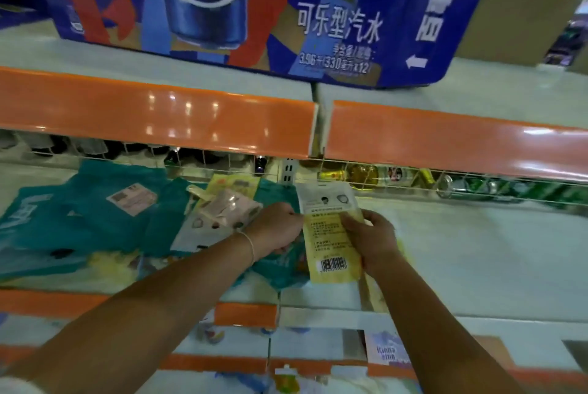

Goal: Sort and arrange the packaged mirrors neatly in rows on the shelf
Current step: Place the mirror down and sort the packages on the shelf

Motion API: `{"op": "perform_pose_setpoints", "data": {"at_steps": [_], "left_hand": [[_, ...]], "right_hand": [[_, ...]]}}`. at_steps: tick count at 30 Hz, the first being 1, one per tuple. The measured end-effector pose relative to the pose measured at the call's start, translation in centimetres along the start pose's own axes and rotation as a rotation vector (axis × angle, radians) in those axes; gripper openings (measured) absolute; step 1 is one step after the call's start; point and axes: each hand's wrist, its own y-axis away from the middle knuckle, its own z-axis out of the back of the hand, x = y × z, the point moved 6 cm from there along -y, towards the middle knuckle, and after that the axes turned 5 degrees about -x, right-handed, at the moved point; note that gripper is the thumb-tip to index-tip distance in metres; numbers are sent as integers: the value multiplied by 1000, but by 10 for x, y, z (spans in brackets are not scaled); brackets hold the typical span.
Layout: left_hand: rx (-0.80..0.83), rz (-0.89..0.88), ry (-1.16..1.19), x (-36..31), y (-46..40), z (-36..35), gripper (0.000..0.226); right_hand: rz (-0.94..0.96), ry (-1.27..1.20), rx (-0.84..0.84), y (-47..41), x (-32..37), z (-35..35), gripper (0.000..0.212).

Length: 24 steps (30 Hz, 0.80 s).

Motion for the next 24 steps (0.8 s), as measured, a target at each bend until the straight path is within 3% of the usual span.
{"op": "perform_pose_setpoints", "data": {"at_steps": [7,16,20,24], "left_hand": [[12,-168,-178,-34,-4,-56,18],[30,-186,-206,-43,-5,-85,12],[16,-190,-202,-37,-5,-85,13],[5,-186,-169,-29,-4,-78,11]], "right_hand": [[15,167,-150,-24,-14,78,36],[-12,299,-228,-44,-33,110,40],[97,540,-256,-45,-30,108,37],[179,780,-301,-46,-26,103,52]]}}
